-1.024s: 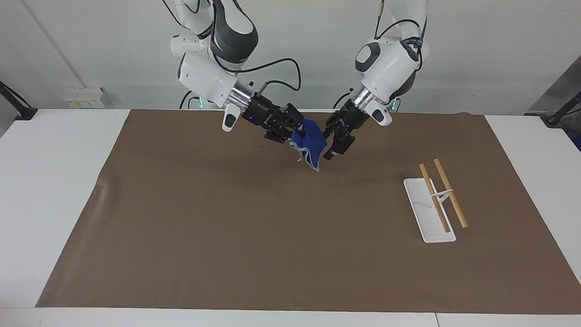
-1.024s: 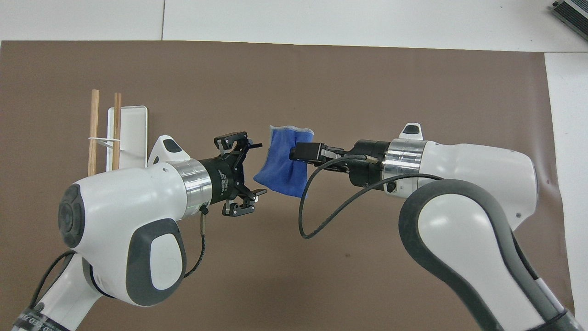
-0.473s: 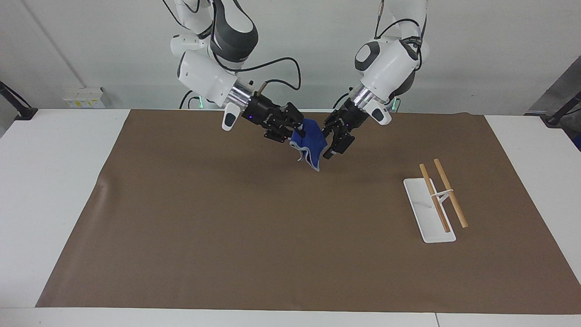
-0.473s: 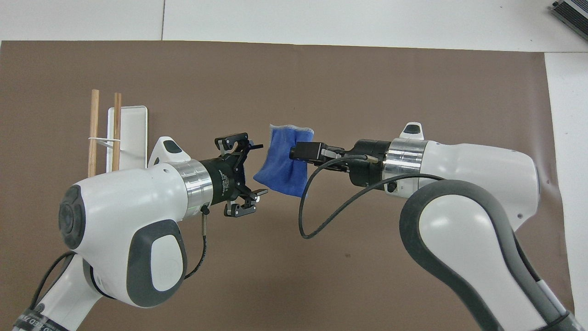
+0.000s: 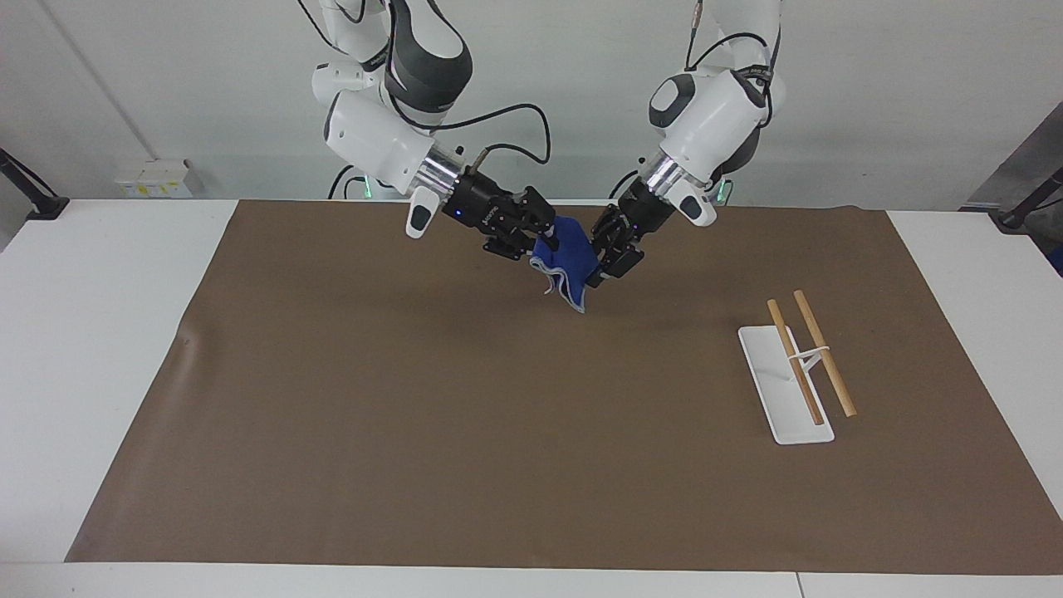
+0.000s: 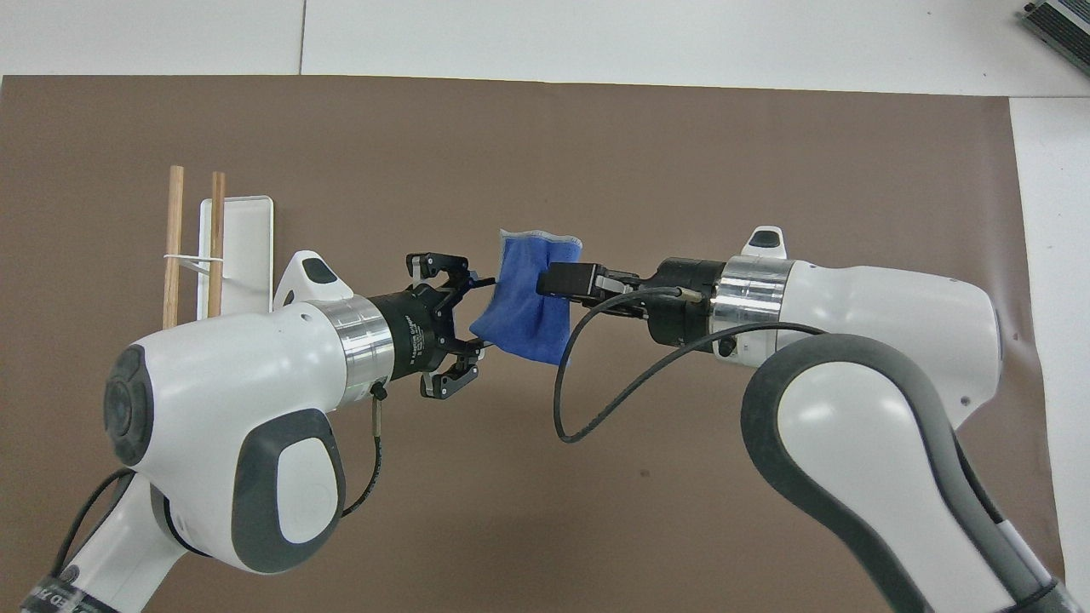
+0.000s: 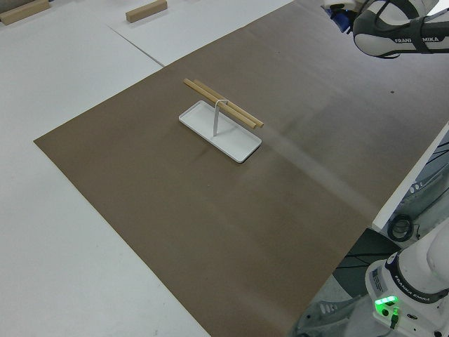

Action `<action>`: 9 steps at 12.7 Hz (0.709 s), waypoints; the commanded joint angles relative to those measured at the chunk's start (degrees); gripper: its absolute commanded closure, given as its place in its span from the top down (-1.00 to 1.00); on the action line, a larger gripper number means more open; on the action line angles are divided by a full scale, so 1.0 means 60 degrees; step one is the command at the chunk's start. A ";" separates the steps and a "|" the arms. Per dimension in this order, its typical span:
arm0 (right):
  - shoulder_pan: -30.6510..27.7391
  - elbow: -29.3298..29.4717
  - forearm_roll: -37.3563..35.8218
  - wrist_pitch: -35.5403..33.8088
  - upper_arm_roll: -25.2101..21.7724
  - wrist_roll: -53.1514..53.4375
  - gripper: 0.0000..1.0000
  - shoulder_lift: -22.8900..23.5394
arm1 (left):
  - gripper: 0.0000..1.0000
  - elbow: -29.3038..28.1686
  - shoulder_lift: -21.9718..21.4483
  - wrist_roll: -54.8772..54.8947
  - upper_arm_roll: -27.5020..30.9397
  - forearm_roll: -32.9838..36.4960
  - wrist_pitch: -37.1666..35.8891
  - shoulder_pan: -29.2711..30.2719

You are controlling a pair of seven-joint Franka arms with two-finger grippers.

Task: Right arm passes towel to left arm to hang
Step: 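Close the left gripper on the towel held by the right gripper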

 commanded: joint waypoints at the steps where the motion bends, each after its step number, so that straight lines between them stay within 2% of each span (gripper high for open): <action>1: -0.0112 -0.0057 0.0083 0.0128 0.0121 0.0278 -1.00 -0.0168 | 0.33 0.0005 -0.0185 0.0312 0.0110 -0.0177 0.0046 -0.0150; 4: -0.0126 -0.0057 0.0083 0.0128 0.0121 0.0278 -1.00 -0.0168 | 0.31 0.0019 -0.0229 0.1423 0.0096 -0.0192 -0.0027 -0.0179; 5: -0.0126 -0.0057 0.0069 0.0128 0.0121 0.0278 -1.00 -0.0168 | 0.24 0.0005 -0.0229 0.1702 0.0110 -0.0192 -0.0041 -0.0209; 7: -0.0126 -0.0057 0.0069 0.0128 0.0121 0.0278 -1.00 -0.0168 | -0.07 0.0005 -0.0229 0.2419 0.0110 -0.0192 -0.0041 -0.0253; 9: -0.0126 -0.0057 0.0069 0.0128 0.0121 0.0278 -1.00 -0.0168 | -0.22 -0.0010 -0.0258 0.3268 0.0110 -0.0192 -0.0041 -0.0238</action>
